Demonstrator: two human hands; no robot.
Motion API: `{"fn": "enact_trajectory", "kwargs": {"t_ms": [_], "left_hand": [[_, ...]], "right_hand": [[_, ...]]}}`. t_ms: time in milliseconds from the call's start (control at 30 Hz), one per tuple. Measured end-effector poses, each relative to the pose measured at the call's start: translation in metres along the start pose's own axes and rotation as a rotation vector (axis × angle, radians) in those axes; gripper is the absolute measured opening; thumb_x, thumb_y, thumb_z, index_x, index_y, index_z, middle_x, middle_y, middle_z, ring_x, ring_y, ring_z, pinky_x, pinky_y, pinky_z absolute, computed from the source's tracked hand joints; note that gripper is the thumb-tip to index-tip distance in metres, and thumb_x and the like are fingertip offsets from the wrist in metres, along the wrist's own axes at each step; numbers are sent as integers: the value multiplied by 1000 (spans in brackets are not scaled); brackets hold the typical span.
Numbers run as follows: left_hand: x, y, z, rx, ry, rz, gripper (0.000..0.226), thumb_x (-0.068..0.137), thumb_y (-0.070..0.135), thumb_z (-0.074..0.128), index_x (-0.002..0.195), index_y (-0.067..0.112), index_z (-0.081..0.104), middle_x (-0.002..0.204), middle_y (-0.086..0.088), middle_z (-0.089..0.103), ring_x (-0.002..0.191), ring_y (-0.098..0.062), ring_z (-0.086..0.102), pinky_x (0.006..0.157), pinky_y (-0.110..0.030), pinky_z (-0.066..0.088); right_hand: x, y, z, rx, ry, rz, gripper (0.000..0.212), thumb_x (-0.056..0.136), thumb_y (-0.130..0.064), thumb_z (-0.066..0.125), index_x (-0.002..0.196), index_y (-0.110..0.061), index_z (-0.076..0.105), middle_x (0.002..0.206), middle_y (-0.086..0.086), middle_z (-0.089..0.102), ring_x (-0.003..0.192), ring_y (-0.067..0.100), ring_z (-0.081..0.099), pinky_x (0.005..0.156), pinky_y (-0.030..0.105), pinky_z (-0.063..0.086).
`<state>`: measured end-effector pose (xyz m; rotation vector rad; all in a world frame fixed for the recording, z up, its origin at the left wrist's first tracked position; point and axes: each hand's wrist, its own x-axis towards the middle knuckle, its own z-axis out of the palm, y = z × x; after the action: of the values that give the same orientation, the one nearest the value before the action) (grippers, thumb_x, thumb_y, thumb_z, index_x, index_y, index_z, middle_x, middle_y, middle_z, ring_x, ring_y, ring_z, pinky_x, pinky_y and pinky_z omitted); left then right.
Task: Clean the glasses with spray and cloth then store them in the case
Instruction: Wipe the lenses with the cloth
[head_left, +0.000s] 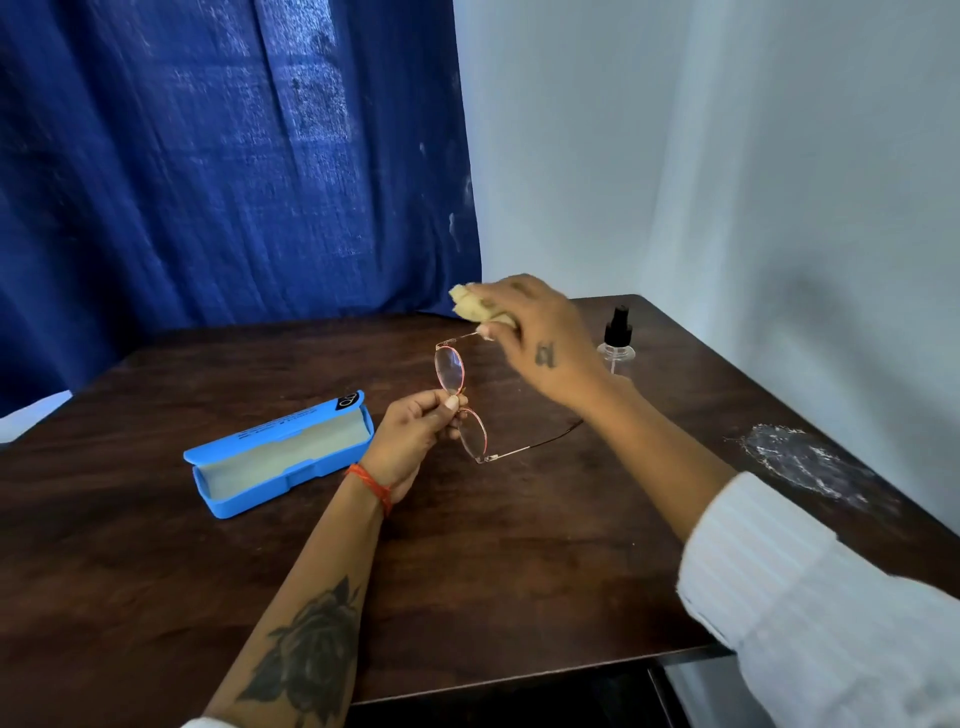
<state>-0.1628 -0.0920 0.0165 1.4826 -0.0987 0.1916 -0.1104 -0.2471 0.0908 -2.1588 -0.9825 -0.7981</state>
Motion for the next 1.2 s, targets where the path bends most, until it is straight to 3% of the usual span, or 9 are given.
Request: {"fn": "enact_trajectory", "kwargs": {"t_ms": [200,433,733,833,900,967,1100,1200], "left_hand": [[2,-2,-2,45,-4,11,18,93,7,47,85,7,64,75,-2,56,65,-5,49,62,-14,46],[1,-2,-4,83,-7,11,20,93,10,47,83,10,65,76,-1,57,66,-5,48,66,-16,45],[2,-5,-3,133,37,26,19,93,9,47,86,12,64,81,2,60,72,-7,50,68,-16,46],[1,-3,-2,141,63,32,21,94,8,45,84,14,64,80,2,60,69,-7,50,71,-17,47],[1,-2,0,131,81,40,22,94,8,45,84,14,63,82,2,60,69,-7,50,68,-14,48],[1,-2,0,120,113,41,21,94,8,46,84,12,63,83,1,60,68,-7,51,67,-12,49],[3,-3,1,28,195,9,17,93,8,47,97,6,62,87,0,61,70,-8,51,72,-17,49],[2,-3,4,-36,210,-14,17,94,9,47,100,7,62,85,-1,60,71,-7,53,73,-17,50]], "right_hand": [[12,2,28,-286,-269,-178,42,87,-3,56,129,-10,51,116,11,58,100,26,57,85,34,47],[12,22,14,-477,-293,-73,31,89,-7,52,119,-8,52,109,11,58,92,26,57,67,28,39],[4,57,-18,-601,-344,128,30,88,-8,53,117,-3,51,102,15,56,86,31,57,64,33,40],[-1,56,-32,-534,-208,164,29,87,-9,52,116,-5,50,97,16,60,80,33,58,59,30,38],[-10,48,-42,-386,-45,158,28,85,-11,53,113,-8,50,92,15,64,74,33,59,57,30,39],[-24,32,-48,-207,7,138,25,83,-14,58,108,-14,54,88,7,68,75,28,59,61,32,45],[-58,12,-43,37,-194,82,23,76,-17,73,98,-23,68,81,-4,65,75,9,48,64,21,34],[-76,11,-29,108,-295,33,27,71,-10,77,96,-20,72,84,-11,67,73,5,53,67,15,37]]}}
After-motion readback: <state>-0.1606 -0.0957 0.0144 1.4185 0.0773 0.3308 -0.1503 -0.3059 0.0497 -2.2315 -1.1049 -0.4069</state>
